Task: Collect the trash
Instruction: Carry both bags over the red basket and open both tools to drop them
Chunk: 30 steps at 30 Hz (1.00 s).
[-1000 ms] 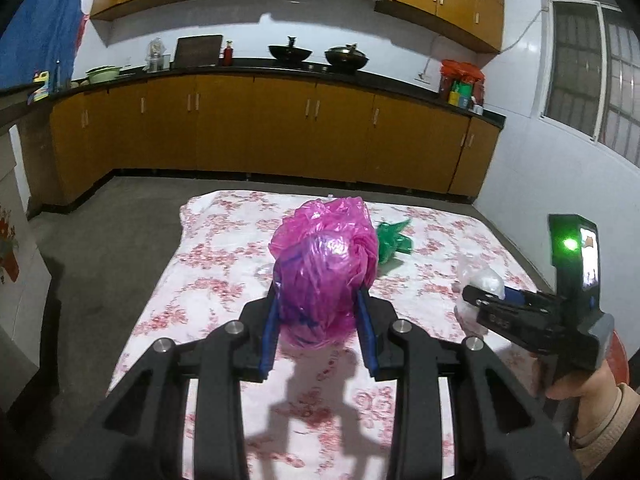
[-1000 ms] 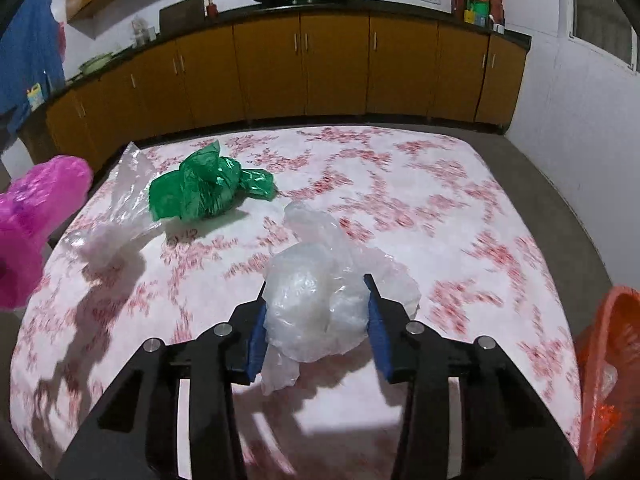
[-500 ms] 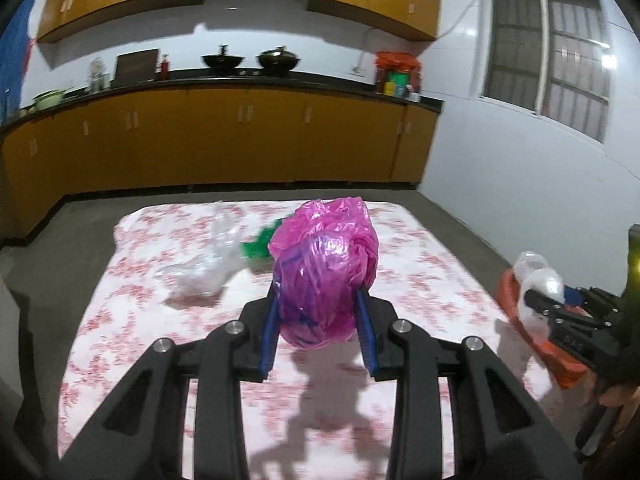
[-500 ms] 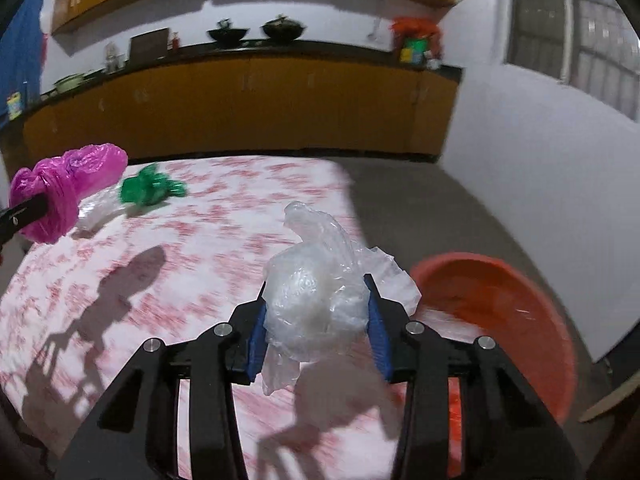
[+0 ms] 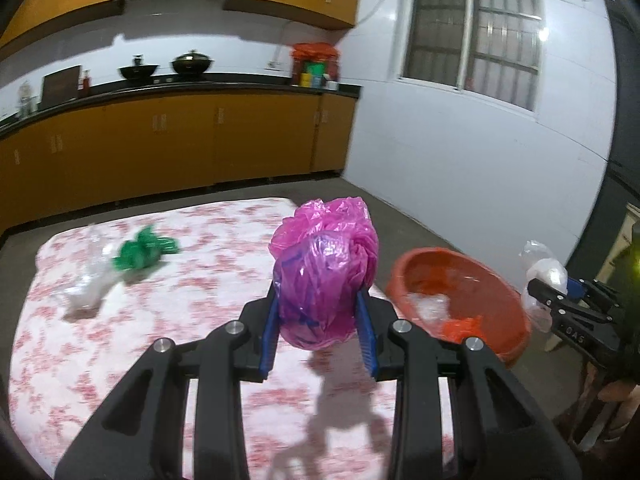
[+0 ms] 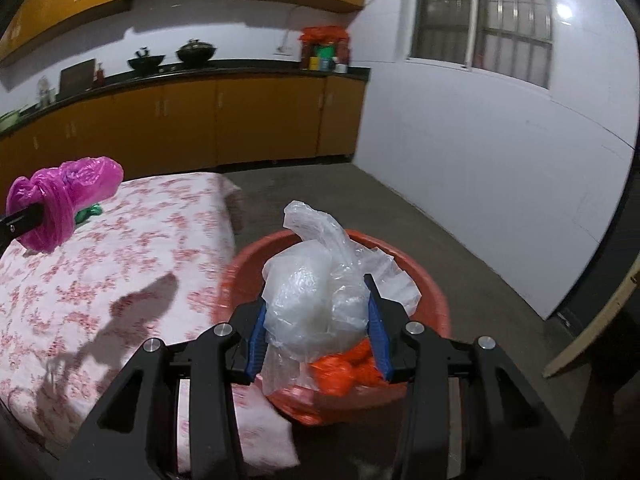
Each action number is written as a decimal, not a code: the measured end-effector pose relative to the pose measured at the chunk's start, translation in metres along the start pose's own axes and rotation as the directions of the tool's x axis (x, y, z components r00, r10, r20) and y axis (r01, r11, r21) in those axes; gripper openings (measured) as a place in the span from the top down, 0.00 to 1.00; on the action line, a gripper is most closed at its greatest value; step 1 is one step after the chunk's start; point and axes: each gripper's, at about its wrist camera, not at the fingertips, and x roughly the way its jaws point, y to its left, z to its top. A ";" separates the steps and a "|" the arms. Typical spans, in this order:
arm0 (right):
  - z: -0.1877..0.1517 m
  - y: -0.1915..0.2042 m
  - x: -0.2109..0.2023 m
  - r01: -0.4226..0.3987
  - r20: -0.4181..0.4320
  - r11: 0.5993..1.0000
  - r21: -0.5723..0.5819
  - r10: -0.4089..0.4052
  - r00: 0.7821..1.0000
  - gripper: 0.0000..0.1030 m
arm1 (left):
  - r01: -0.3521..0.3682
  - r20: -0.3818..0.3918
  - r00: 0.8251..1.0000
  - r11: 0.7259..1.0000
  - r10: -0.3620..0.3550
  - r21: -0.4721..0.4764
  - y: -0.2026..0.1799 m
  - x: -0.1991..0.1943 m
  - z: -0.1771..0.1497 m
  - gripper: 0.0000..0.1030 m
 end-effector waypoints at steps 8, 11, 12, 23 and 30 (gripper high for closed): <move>-0.002 -0.022 -0.003 0.022 0.013 0.999 0.049 -0.022 1.000 0.58 | 0.085 -0.015 0.996 0.995 -0.084 0.046 -0.043 0.014 -0.001 0.67; -0.003 -0.021 -0.003 0.020 0.015 0.998 0.056 -0.021 1.000 0.58 | 0.110 -0.020 0.994 0.992 -0.109 0.057 -0.055 0.019 0.000 0.67; -0.003 -0.022 -0.003 0.020 0.016 0.998 0.058 -0.021 1.000 0.58 | 0.117 -0.021 0.993 0.991 -0.116 0.061 -0.058 0.021 0.000 0.67; 0.002 -0.030 0.000 0.016 0.032 0.996 0.088 -0.018 0.999 0.58 | 0.188 -0.040 0.982 0.979 -0.186 0.077 -0.081 0.037 0.003 0.67; 0.012 -0.041 0.011 0.007 0.046 0.991 0.132 -0.013 0.999 0.58 | 0.237 -0.058 0.971 0.967 -0.232 0.098 -0.104 0.057 0.004 0.67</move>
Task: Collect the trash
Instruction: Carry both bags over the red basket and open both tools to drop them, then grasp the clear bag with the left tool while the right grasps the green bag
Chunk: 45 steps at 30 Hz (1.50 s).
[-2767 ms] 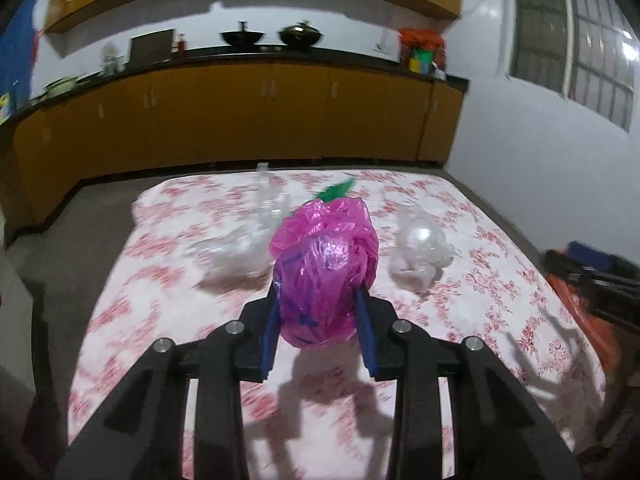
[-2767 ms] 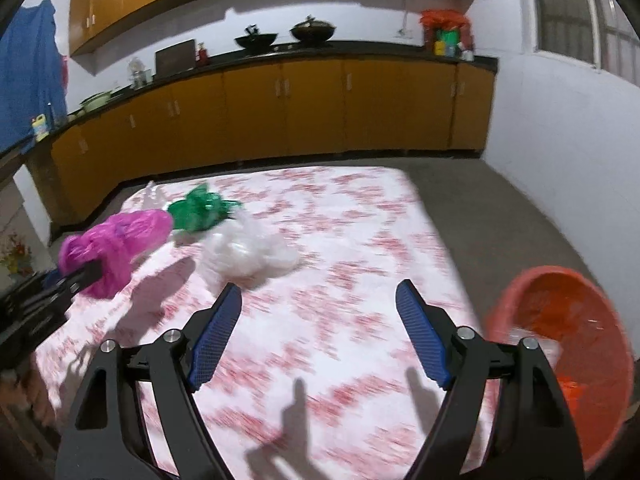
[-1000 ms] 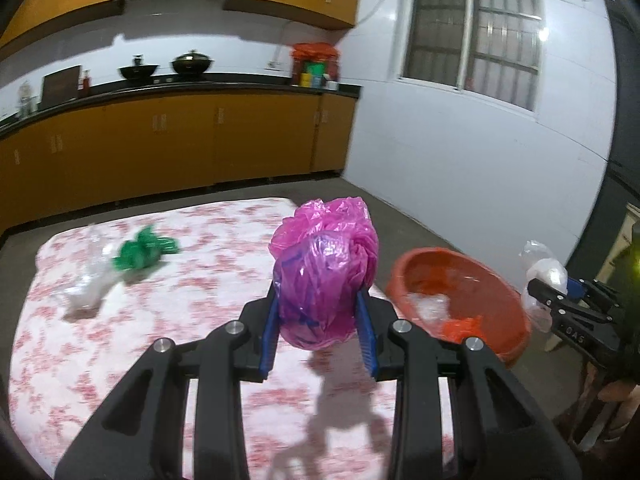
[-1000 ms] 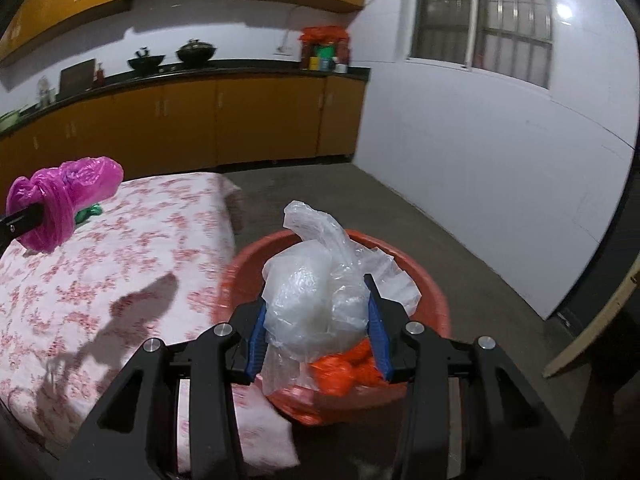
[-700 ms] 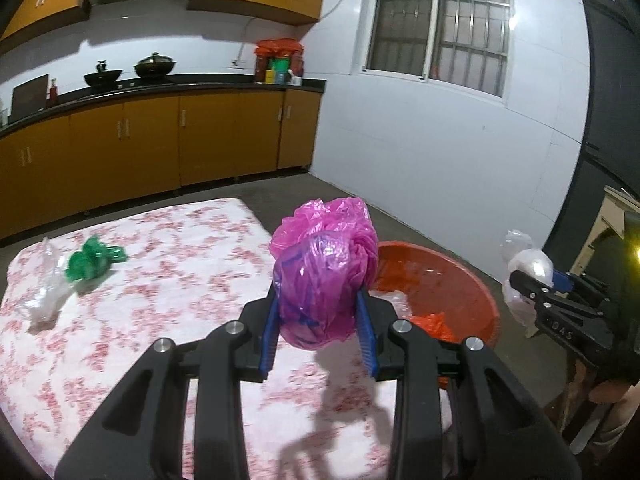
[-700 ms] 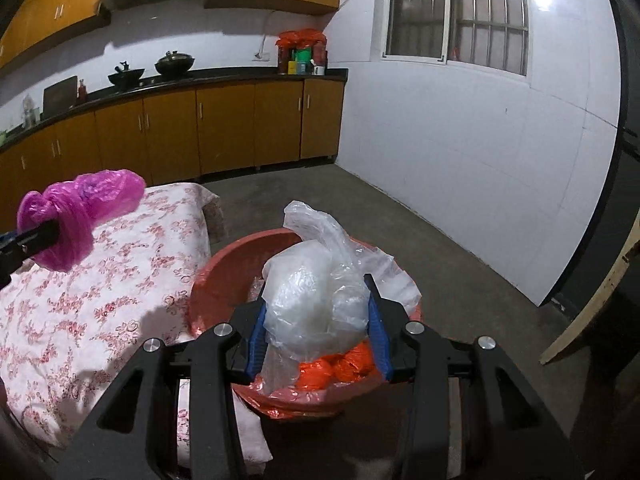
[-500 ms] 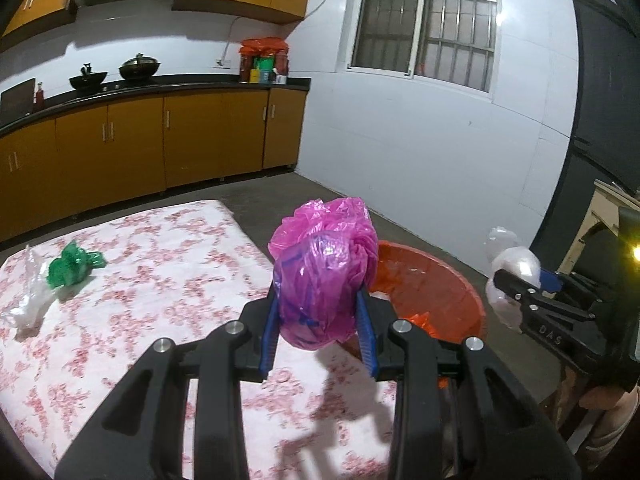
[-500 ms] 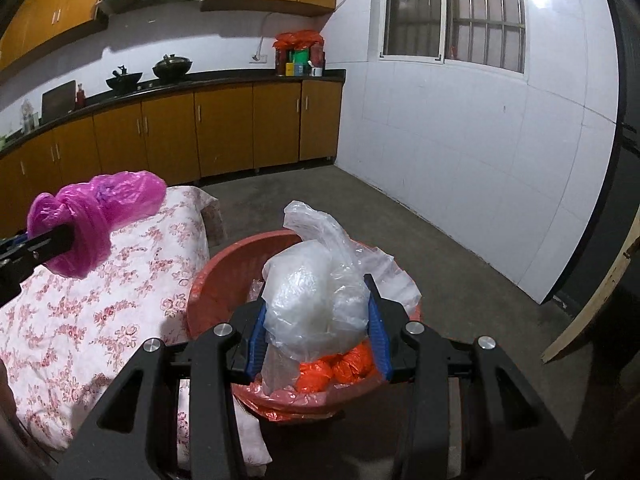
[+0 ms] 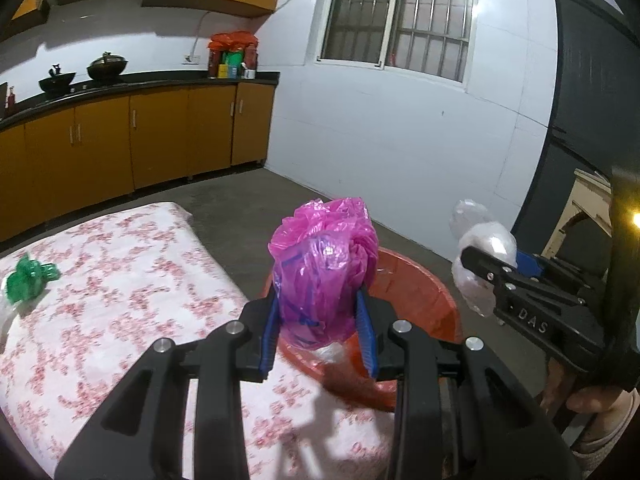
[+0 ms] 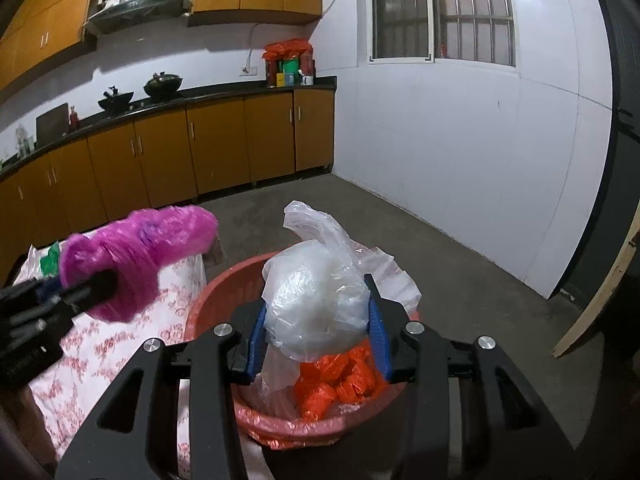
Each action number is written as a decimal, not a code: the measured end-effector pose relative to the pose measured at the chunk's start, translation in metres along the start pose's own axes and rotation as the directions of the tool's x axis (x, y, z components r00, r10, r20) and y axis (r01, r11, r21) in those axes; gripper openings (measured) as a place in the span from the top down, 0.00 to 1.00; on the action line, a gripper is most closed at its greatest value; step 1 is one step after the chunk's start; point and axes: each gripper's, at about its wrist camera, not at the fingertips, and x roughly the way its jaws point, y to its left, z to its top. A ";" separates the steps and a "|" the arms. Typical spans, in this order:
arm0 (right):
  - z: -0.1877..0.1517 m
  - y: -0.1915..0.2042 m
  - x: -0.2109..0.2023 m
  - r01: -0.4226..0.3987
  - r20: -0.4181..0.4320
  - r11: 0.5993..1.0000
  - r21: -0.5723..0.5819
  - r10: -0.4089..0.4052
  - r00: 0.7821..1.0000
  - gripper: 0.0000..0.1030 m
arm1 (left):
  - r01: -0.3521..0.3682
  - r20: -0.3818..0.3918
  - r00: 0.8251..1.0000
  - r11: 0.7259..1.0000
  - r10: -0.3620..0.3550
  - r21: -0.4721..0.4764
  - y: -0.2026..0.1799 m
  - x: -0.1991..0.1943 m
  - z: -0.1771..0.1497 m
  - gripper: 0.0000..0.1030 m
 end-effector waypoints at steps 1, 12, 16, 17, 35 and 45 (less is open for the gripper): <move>0.000 -0.001 0.002 0.000 -0.001 1.000 0.002 0.000 1.000 0.58 | 0.008 -0.004 1.000 1.000 -0.008 -0.001 -0.002 0.005 0.001 0.68; 0.009 -0.016 0.023 -0.015 -0.008 0.999 0.050 0.015 1.000 0.58 | 0.048 -0.045 0.998 0.999 -0.048 -0.002 -0.014 0.044 0.004 0.67; 0.010 -0.020 0.029 -0.020 -0.012 0.998 0.065 0.021 1.000 0.58 | 0.063 -0.061 0.996 0.998 -0.063 -0.002 -0.016 0.057 0.004 0.66; 0.010 -0.023 0.030 -0.027 -0.011 0.997 0.075 0.028 1.000 0.57 | 0.067 -0.067 0.995 0.998 -0.067 -0.003 -0.016 0.059 0.004 0.64; 0.009 -0.018 0.023 -0.020 -0.011 0.994 0.105 0.022 1.000 0.13 | -0.124 -0.063 0.990 0.992 0.124 -0.003 0.033 0.027 -0.017 0.19; 0.004 0.025 0.026 -0.092 -0.043 0.996 0.012 0.092 0.995 0.13 | -0.427 -0.055 0.904 0.903 0.425 -0.049 0.135 -0.034 -0.030 0.17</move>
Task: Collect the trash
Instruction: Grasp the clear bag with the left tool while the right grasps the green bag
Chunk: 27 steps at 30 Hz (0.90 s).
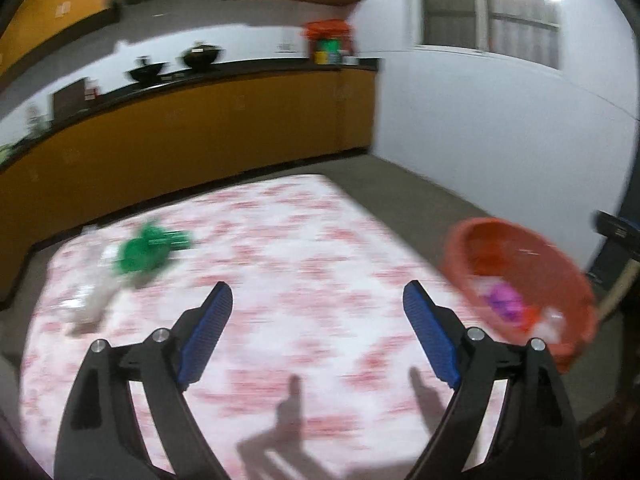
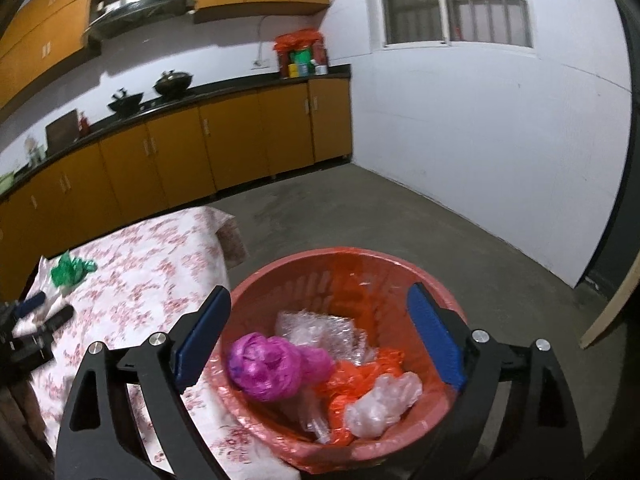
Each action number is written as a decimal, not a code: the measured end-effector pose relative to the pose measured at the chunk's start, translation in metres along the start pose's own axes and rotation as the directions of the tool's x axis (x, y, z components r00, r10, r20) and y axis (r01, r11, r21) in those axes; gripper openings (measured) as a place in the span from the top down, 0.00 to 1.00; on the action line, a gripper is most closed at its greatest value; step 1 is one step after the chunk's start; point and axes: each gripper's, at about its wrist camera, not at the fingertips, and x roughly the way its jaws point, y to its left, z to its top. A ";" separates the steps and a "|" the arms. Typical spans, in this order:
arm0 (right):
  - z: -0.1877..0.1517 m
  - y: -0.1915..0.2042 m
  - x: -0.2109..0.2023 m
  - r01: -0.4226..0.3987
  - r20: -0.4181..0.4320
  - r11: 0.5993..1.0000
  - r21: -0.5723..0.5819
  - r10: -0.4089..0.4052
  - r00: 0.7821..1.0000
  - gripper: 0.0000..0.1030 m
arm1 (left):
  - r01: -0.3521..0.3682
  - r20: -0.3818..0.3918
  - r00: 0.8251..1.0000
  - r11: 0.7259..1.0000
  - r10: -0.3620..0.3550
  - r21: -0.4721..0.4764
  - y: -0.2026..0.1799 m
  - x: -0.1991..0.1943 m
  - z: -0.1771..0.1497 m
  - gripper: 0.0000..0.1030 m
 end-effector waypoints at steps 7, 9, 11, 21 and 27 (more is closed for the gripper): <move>-0.001 0.027 0.011 -0.040 -0.032 0.999 -0.035 0.038 0.999 0.13 | -0.282 -0.058 0.959 0.944 0.277 -0.172 0.136 0.014 0.003 0.17; -0.002 0.034 0.015 -0.050 -0.042 0.998 -0.042 0.048 0.998 0.13 | -0.324 -0.093 0.946 0.925 0.312 -0.200 0.164 0.022 0.001 0.17; -0.003 0.043 0.019 -0.060 -0.053 0.997 -0.056 0.057 0.997 0.13 | -0.350 -0.123 0.936 0.911 0.331 -0.216 0.186 0.030 -0.002 0.17; -0.006 0.072 0.034 -0.089 -0.089 0.991 -0.099 0.080 0.993 0.13 | -0.334 -0.201 0.934 0.925 0.297 -0.184 0.217 0.071 -0.004 0.19; -0.005 0.090 0.041 -0.116 -0.100 0.987 -0.115 0.105 0.989 0.13 | -0.296 -0.267 0.932 0.939 0.244 -0.174 0.224 0.094 -0.009 0.46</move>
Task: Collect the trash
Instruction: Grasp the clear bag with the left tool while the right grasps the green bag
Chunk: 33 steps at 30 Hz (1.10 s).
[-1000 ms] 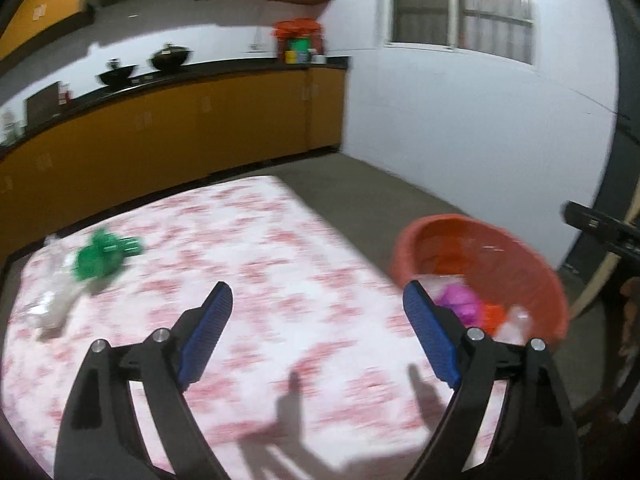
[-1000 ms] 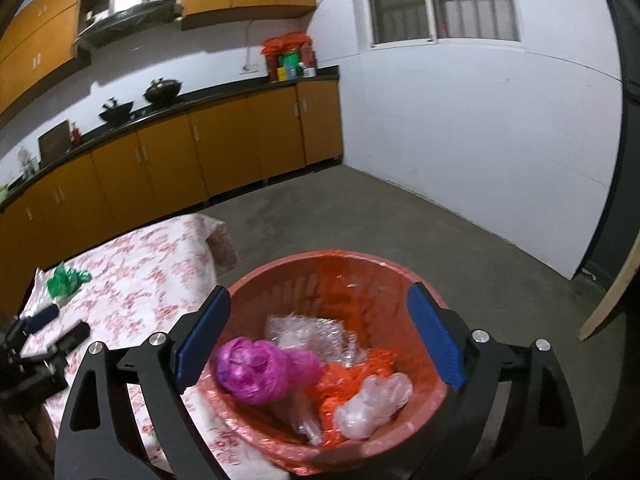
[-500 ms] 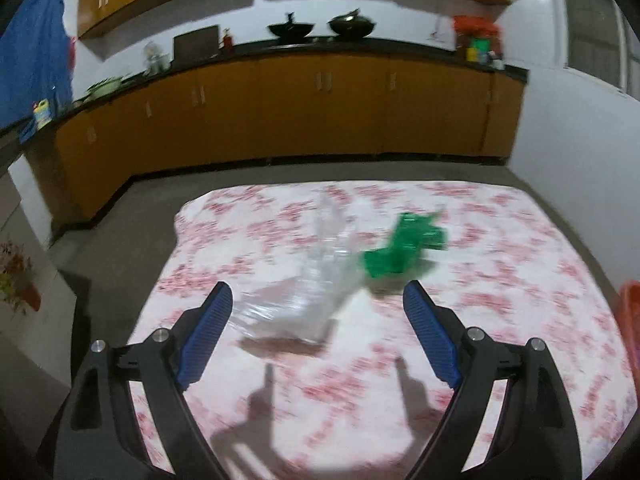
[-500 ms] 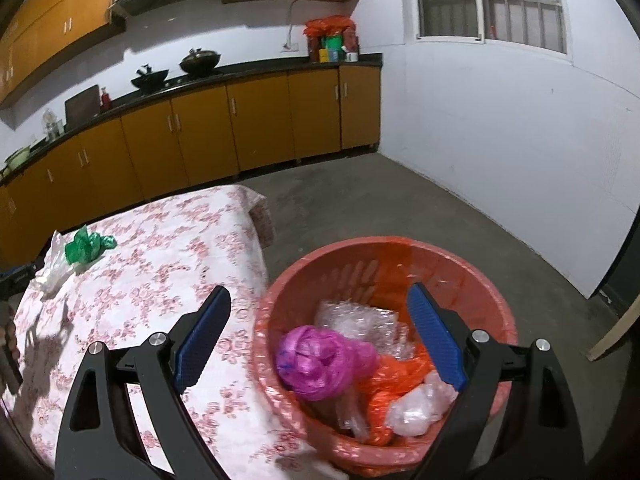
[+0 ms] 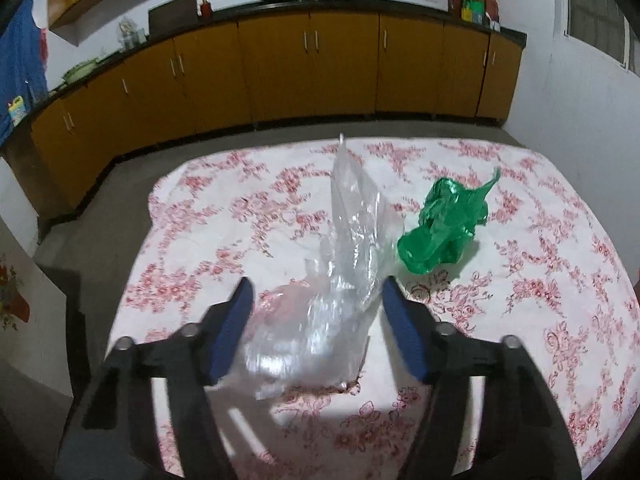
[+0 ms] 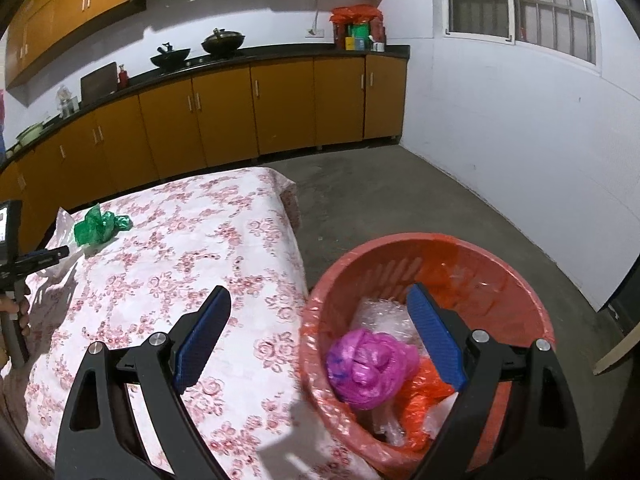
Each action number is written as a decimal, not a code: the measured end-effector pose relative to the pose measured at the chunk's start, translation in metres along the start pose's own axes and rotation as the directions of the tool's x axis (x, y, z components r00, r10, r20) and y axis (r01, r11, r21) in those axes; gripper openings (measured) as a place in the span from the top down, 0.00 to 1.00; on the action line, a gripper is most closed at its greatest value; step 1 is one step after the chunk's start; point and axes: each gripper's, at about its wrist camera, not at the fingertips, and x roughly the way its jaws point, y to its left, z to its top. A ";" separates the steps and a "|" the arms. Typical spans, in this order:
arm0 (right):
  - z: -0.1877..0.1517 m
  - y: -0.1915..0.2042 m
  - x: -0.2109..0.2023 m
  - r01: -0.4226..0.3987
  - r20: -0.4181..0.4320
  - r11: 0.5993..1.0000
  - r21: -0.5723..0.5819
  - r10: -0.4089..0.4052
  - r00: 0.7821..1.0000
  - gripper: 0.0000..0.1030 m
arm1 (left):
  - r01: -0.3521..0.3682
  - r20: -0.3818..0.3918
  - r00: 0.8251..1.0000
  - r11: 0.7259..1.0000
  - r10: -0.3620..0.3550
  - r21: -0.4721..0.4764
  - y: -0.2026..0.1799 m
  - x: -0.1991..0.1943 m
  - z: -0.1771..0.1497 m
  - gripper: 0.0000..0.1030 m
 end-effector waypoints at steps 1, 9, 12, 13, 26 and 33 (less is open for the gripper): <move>0.001 0.004 0.001 -0.010 0.000 1.000 -0.002 0.010 1.000 0.13 | 0.013 -0.016 1.000 1.000 -0.013 0.000 0.000 0.003 0.000 0.50; 0.025 0.064 0.017 -0.153 0.010 0.987 -0.040 0.153 0.988 0.13 | 0.025 -0.002 1.000 0.999 -0.026 -0.029 0.010 -0.008 -0.007 0.76; 0.039 0.106 0.029 -0.235 0.006 0.970 -0.065 0.236 0.972 0.13 | 0.019 0.029 0.999 0.999 -0.017 -0.049 0.019 -0.026 -0.010 0.76; 0.043 0.125 0.035 -0.272 0.000 0.959 -0.081 0.273 0.962 0.15 | 0.017 0.041 0.999 0.998 -0.014 -0.055 0.023 -0.033 -0.011 0.76; 0.059 0.301 0.138 -0.391 -0.152 0.901 -0.189 0.367 0.918 0.35 | -0.024 0.127 0.990 0.972 0.055 -0.232 0.081 -0.085 -0.029 0.76; 0.049 0.336 0.192 -0.325 -0.243 0.922 -0.212 0.272 0.931 0.35 | -0.038 0.102 0.992 0.963 0.068 -0.267 0.096 -0.075 -0.030 0.76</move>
